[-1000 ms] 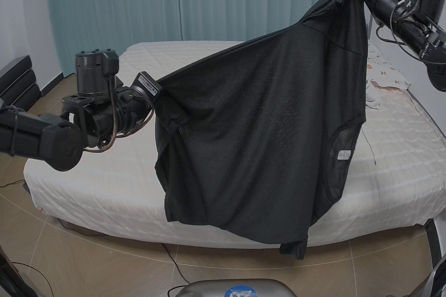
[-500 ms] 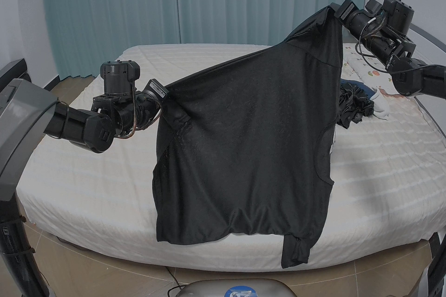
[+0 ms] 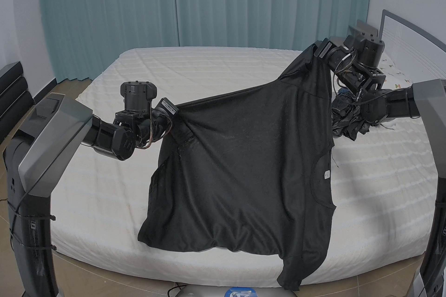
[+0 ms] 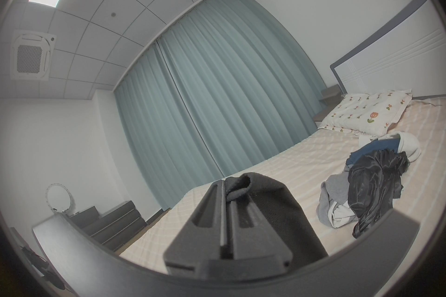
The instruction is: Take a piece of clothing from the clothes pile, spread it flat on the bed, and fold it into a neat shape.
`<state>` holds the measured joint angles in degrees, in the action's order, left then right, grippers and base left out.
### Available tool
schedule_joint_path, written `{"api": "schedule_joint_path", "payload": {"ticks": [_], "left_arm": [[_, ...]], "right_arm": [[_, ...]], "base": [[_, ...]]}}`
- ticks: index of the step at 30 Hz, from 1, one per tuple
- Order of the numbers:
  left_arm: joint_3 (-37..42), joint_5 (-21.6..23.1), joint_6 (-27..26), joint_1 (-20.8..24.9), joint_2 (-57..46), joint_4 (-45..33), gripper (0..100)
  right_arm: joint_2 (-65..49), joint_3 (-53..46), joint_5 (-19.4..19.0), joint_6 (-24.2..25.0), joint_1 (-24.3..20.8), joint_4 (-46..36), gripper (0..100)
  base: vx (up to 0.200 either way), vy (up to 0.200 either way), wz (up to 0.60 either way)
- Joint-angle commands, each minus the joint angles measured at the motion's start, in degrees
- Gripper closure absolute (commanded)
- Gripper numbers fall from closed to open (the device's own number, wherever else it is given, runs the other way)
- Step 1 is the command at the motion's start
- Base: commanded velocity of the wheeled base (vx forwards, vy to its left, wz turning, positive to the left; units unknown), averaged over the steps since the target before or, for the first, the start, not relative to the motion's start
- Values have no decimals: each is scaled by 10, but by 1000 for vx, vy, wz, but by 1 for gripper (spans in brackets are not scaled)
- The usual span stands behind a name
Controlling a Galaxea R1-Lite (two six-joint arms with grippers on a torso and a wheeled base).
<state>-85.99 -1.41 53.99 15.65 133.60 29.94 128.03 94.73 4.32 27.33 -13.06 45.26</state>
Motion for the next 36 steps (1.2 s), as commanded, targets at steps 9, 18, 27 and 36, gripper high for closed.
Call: {"api": "schedule_joint_path", "payload": {"ticks": [9, 18, 27, 36], "left_arm": [[-66, -34, 1, 0, 89, -4, 0], [-83, -68, 0, -5, 134, -4, 0], [-90, -98, -9, -36, 149, -5, 0], [-103, -130, -73, -39, 167, -8, 0]], "right_arm": [[134, 68, 57, -1, 0, -7, 0], [206, 42, 73, -1, 0, 10, 0], [202, -5, 69, -3, 26, 17, 0], [202, -97, 50, -19, 25, 6, 0]], "base": [[0, 0, 0], [0, 0, 0], [0, 0, 0], [0, 0, 0]]}}
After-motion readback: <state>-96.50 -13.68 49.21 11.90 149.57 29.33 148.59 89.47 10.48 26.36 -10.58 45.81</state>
